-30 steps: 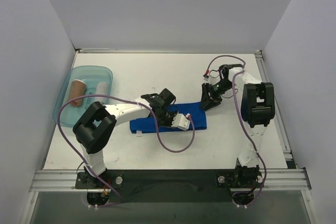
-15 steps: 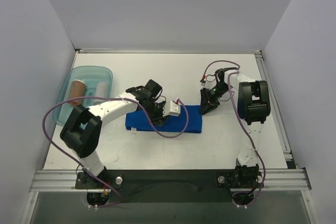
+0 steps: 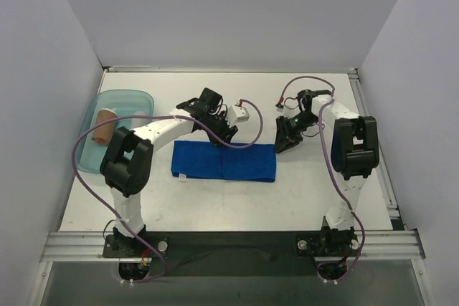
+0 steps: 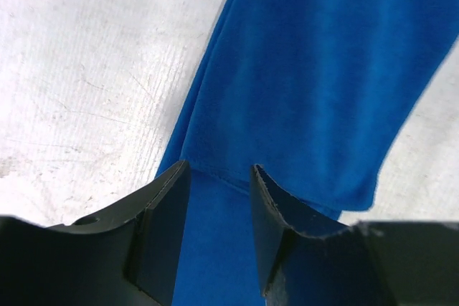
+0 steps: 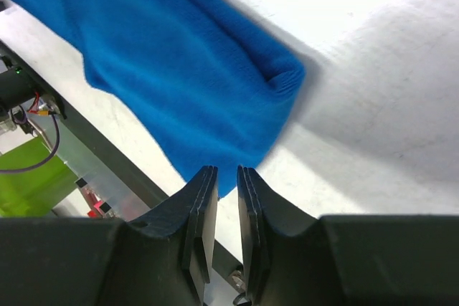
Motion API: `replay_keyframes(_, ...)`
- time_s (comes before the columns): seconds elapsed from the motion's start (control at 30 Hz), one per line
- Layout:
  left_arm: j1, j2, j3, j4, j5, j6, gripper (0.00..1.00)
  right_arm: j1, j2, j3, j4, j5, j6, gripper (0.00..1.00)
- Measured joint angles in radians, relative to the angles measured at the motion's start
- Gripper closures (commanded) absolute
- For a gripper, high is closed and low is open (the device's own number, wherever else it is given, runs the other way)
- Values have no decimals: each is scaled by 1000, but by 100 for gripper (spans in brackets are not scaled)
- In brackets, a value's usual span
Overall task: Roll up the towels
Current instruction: Fold the towel
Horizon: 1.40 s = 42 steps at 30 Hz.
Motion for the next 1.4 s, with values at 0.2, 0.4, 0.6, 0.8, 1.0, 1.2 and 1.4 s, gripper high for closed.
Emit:
replay_keyframes(0.2, 0, 93, 14, 20, -31, -21, 50, 38, -36, -6, 15, -12, 9, 81)
replay_keyframes(0.4, 0, 112, 22, 25, -31, -17, 78, 72, 8, -6, 43, -13, 22, 83)
replay_keyframes(0.6, 14, 131, 42, 31, -34, -7, 100, 69, 82, -10, 66, -11, 34, 83)
replay_keyframes(0.8, 58, 161, 65, 35, -33, -21, 100, 69, 82, -11, 72, -12, 39, 83)
replay_keyframes(1.0, 75, 181, 98, 30, -26, -23, 63, 69, 82, -11, 78, -12, 43, 83)
replay_keyframes(1.2, 94, 139, 71, -5, -23, -35, 52, 66, 78, 4, 65, -16, 40, 80)
replay_keyframes(1.4, 138, -92, -53, -108, -53, -98, 61, 64, 64, 160, 58, -10, 20, 76)
